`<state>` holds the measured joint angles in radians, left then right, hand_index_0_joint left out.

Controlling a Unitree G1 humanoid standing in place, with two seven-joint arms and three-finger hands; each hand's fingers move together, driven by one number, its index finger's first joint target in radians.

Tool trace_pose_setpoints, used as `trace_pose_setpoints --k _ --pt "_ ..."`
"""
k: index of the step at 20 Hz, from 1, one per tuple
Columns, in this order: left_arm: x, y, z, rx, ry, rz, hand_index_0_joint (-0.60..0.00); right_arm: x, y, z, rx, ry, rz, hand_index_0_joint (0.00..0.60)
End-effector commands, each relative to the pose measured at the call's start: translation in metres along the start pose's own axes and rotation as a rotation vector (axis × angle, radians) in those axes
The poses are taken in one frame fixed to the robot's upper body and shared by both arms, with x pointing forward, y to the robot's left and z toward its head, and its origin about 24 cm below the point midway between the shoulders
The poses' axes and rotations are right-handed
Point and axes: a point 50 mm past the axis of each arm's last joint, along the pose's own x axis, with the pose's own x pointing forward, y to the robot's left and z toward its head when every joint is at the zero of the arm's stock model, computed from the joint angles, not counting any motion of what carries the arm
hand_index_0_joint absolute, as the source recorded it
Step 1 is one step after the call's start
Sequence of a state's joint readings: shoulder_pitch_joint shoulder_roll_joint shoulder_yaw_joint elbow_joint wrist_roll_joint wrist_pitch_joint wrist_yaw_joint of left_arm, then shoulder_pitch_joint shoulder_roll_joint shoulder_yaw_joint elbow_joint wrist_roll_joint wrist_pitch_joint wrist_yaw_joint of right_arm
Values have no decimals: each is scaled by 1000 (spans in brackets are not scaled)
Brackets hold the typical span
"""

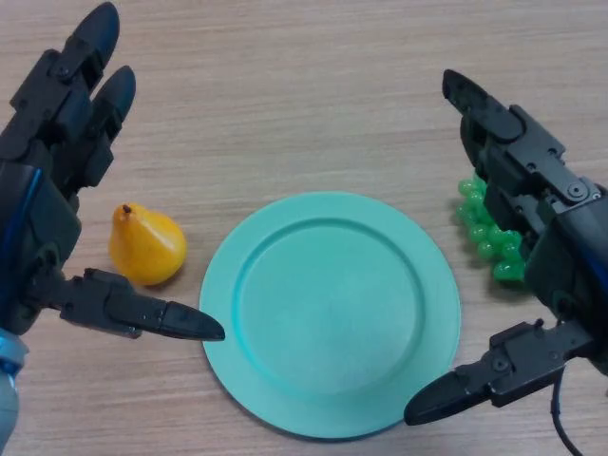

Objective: Pick up the yellow pear and place it on the plate

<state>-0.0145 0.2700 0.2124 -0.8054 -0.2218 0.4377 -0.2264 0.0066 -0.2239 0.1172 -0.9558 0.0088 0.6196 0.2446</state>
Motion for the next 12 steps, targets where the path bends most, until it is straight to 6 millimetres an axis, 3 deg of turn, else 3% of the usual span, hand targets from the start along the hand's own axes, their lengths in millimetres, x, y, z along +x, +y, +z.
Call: trace_pose_setpoints --k 1,7,12 --pt "-4 10 28 79 -175 44 0 -6 -3 28 -60 -189 -36 0" --pt "-8 11 29 93 -159 54 0 -4 -2 25 -55 -167 -17 0" --pt "-2 14 19 115 -145 60 0 -5 -4 25 -35 -149 -30 0"
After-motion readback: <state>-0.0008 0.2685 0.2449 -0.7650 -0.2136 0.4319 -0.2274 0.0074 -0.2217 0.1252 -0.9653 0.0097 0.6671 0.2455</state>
